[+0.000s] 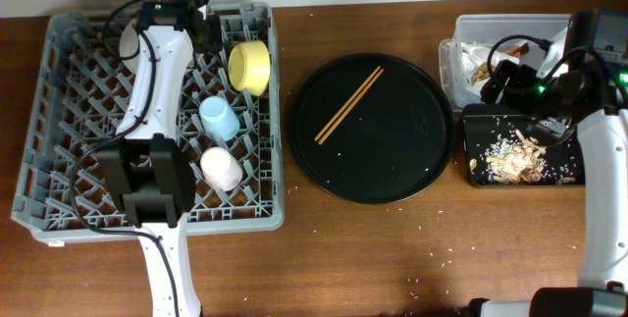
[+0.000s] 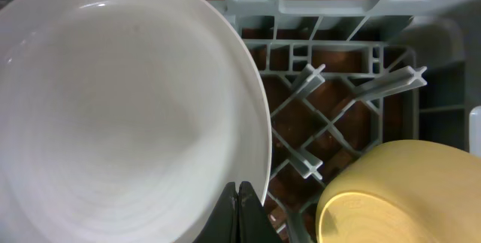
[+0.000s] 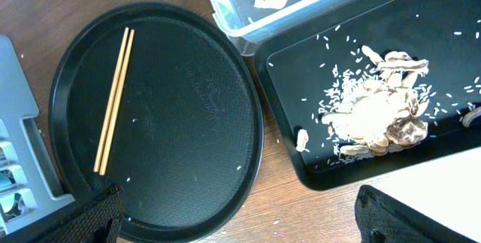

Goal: Sort waste into correct bins and load items into the dishwasher rack
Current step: 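Insert the white plate upright into the rack with left gripper, then move the left gripper back toward the black tray and chopsticks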

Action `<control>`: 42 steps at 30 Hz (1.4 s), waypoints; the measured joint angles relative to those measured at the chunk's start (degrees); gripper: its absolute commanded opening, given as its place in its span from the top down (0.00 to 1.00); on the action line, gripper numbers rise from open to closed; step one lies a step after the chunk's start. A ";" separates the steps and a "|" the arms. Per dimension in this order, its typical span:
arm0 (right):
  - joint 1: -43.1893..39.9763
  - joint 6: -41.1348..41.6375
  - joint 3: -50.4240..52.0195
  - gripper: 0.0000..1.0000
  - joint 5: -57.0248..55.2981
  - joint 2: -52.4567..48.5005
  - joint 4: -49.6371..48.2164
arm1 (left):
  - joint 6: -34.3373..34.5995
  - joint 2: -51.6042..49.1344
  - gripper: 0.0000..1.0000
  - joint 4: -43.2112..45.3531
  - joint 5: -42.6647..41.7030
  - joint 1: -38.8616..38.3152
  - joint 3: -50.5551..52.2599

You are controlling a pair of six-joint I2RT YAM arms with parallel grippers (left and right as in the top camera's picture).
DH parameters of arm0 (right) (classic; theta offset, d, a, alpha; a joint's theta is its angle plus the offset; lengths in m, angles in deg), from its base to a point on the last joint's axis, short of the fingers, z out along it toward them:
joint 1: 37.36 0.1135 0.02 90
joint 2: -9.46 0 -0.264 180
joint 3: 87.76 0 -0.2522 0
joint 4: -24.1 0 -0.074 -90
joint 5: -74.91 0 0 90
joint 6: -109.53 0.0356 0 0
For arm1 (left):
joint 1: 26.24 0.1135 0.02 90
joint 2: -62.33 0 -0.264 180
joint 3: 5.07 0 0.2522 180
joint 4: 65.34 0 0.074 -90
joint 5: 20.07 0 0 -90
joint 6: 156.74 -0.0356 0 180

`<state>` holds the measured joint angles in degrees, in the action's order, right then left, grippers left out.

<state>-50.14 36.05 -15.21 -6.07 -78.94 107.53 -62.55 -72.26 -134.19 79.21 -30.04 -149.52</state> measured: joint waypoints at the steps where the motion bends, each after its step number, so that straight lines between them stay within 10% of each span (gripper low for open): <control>1: 0.00 0.00 0.00 0.01 0.00 0.00 0.00 | 0.00 0.00 0.99 0.28 0.11 0.02 0.50; 21: 0.00 0.00 0.00 0.01 0.00 0.00 0.00 | -0.02 -5.60 0.99 0.37 3.34 -3.23 1.95; 30: 0.00 0.02 0.00 0.02 0.00 0.00 -0.02 | -0.04 -8.39 0.99 -13.94 6.25 -4.94 -16.17; 35: 0.00 0.00 0.00 0.02 0.00 0.00 0.00 | 0.00 -8.35 0.80 -26.60 3.87 -6.21 -35.89; 38: 0.00 0.02 0.00 0.01 0.00 0.00 0.00 | -1.05 -8.26 0.42 -30.18 -5.81 -10.56 -39.12; 42: 0.00 0.00 0.00 0.02 0.00 0.00 0.00 | -7.85 -8.72 0.37 -30.97 -11.54 -18.64 -38.25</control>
<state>-50.14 36.05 -15.21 -6.07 -78.94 107.53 -70.40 -80.98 -165.16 67.67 -48.68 -187.77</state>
